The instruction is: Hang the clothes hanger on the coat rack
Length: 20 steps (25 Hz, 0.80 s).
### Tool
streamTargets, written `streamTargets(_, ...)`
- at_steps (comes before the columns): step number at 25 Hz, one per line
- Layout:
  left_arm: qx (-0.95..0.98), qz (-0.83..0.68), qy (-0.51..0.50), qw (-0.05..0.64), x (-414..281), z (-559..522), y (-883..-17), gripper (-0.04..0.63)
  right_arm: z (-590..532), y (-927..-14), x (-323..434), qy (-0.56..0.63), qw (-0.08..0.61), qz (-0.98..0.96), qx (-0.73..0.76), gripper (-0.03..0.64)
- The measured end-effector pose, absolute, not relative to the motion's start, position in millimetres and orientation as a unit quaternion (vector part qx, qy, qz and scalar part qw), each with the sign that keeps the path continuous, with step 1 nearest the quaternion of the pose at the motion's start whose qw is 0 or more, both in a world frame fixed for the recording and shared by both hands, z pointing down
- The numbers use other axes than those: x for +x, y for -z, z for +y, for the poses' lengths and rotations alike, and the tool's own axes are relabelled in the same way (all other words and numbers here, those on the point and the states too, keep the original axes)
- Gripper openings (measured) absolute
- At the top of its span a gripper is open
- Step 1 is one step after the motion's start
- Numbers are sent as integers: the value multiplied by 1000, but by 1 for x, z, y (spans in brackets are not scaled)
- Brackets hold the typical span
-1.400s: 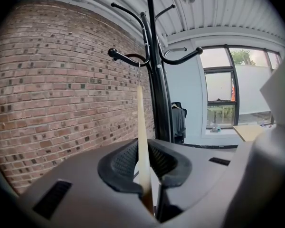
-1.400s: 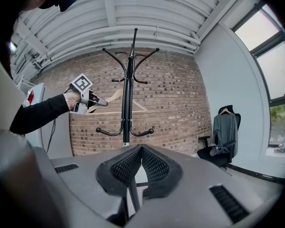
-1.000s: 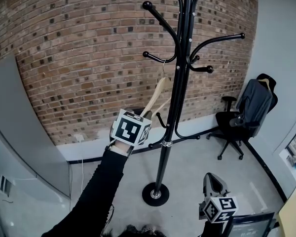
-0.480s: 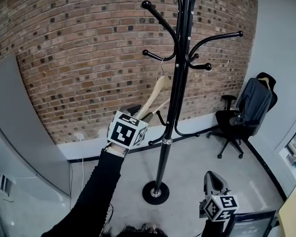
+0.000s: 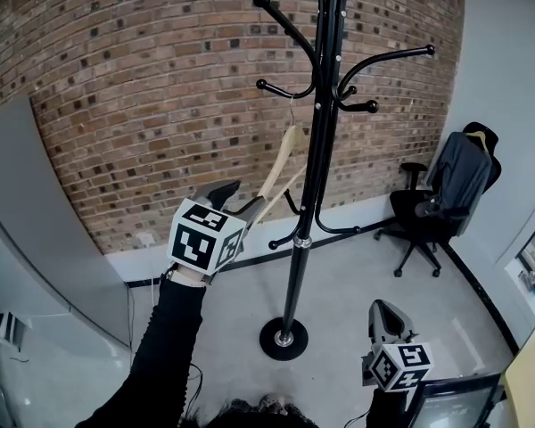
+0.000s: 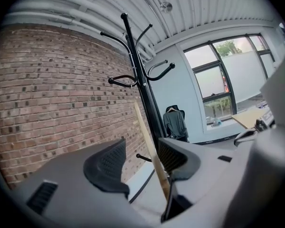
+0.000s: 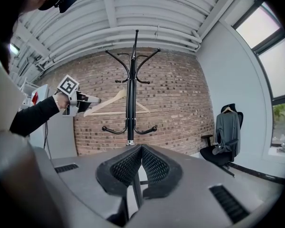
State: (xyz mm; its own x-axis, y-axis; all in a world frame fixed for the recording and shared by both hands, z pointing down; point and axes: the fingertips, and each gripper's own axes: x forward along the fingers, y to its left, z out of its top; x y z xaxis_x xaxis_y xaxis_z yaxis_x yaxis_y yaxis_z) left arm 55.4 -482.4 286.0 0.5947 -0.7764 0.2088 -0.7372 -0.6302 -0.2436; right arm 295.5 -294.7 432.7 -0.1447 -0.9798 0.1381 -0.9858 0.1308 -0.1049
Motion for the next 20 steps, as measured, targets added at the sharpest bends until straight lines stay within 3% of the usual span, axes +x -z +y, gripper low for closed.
streamTargets(3, -889, 433, 135, 66, 47, -469, -286, 208, -291, -429, 291, -83, 23, -758, 647, 9)
streamTargets(7, -888, 443, 107, 65, 34, -440, -285, 104, -283, -426, 283, -75, 25, -767, 637, 9)
streamTargets(13, -885, 453, 90, 51, 18, -400, -302, 26, -268, -417, 271, -61, 26, -778, 625, 9)
streamTargets(20, -886, 457, 76, 13, 10, -353, -338, 8, -247, -406, 251, -37, 33, -789, 613, 9)
